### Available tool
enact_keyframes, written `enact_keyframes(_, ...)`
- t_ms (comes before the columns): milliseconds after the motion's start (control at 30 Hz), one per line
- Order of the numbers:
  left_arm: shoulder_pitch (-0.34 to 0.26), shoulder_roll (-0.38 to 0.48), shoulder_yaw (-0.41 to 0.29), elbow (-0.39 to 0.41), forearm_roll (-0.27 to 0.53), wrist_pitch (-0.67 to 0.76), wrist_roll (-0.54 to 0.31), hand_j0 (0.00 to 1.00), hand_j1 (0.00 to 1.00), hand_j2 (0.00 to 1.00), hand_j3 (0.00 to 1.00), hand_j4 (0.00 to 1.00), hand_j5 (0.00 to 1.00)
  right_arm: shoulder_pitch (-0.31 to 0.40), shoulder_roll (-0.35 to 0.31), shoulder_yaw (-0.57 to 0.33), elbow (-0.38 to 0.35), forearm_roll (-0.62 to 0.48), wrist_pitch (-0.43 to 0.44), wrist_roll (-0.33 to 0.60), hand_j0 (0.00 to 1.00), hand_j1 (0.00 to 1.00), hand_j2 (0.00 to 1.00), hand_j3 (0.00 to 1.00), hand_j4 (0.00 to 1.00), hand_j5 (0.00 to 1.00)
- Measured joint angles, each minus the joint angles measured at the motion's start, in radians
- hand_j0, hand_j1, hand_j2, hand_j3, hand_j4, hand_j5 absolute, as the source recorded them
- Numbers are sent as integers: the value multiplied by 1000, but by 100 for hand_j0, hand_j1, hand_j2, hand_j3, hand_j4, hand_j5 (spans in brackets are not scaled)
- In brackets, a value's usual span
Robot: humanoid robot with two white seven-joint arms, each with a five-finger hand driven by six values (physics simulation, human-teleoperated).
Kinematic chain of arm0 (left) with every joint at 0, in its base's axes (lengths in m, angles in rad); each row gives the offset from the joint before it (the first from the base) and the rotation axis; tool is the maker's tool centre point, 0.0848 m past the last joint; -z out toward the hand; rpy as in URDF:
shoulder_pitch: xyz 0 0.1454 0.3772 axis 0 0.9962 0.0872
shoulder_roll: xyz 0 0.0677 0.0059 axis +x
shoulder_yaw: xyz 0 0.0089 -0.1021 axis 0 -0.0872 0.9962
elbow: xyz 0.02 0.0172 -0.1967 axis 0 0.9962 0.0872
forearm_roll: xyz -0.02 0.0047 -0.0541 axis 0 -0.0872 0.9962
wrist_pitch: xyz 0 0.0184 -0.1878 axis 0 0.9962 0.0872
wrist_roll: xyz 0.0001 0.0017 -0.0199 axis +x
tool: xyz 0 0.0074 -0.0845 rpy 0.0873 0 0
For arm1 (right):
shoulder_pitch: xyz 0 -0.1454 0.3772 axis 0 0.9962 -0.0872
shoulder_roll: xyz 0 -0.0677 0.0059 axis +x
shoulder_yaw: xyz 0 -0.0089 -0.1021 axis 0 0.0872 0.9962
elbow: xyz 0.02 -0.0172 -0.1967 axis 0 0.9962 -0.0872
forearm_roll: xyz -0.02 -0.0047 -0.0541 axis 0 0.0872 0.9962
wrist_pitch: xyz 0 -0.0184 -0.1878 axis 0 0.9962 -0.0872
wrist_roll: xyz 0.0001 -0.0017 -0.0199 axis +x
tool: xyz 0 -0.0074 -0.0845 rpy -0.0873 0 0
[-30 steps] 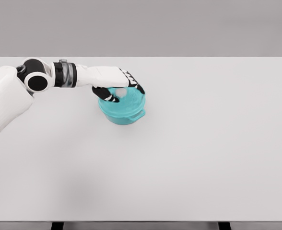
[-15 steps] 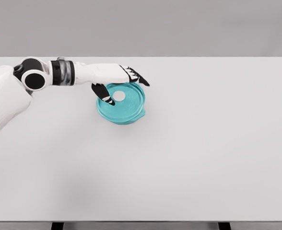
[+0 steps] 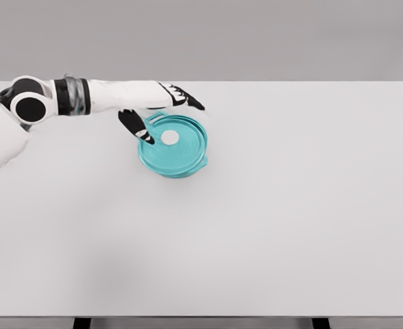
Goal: Cover the pot with left arm
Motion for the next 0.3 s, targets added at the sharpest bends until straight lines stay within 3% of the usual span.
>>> enact_keyframes(167, 9, 120, 12, 12, 48, 0, 0, 100, 100, 100, 100, 100, 100, 0, 0, 0, 0, 0, 0, 0, 100, 100, 100, 100, 100, 100)
enact_keyframes(300, 25, 156, 17, 96, 53, 0, 0, 100, 100, 100, 100, 100, 100, 0, 0, 0, 0, 0, 0, 0, 100, 100, 100, 100, 100, 100)
